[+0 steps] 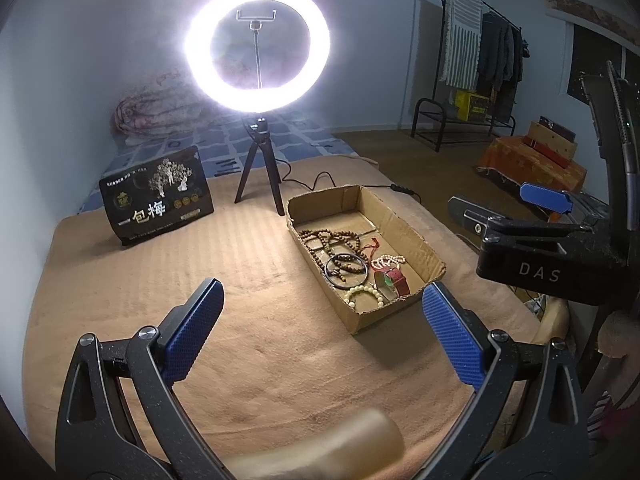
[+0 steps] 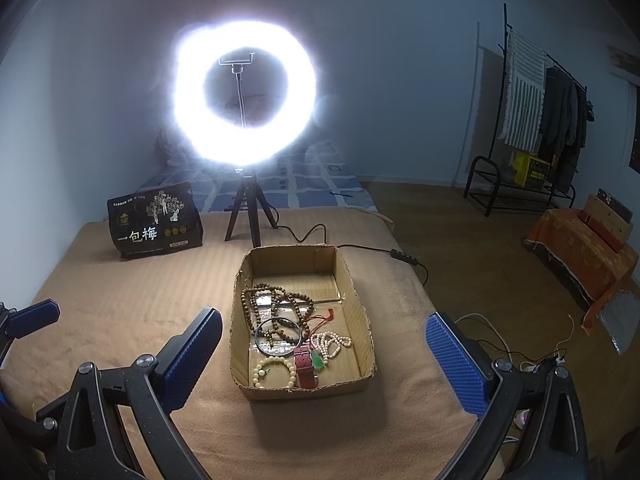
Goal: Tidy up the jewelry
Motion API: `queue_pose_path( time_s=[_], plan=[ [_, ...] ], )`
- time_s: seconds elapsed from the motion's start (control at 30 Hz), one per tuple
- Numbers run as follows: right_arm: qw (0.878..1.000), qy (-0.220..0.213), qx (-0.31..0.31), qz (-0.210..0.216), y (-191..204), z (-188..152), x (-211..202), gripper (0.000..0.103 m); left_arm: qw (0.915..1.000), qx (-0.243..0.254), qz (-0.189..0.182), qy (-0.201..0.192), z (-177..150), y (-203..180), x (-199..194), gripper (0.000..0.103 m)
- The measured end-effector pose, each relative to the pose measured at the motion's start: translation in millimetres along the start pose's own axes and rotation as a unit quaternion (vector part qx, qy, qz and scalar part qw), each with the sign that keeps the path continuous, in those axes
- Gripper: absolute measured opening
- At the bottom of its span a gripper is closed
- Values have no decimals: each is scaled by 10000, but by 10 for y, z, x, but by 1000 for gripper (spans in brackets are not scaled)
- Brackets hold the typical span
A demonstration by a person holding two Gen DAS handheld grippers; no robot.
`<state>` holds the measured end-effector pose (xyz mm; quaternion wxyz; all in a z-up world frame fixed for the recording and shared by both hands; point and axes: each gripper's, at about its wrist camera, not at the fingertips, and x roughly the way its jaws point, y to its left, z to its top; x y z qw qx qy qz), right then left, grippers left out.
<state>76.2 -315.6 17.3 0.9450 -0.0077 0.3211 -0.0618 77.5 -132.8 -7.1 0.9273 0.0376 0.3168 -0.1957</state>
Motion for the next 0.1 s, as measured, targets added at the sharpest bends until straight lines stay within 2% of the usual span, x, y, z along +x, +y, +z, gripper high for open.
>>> queue_pose_path(
  time_s=[0.1],
  plan=[
    [10000, 26, 4, 3, 13, 11, 22, 103, 9999, 43, 90, -71, 8, -1, -17, 101]
  ],
)
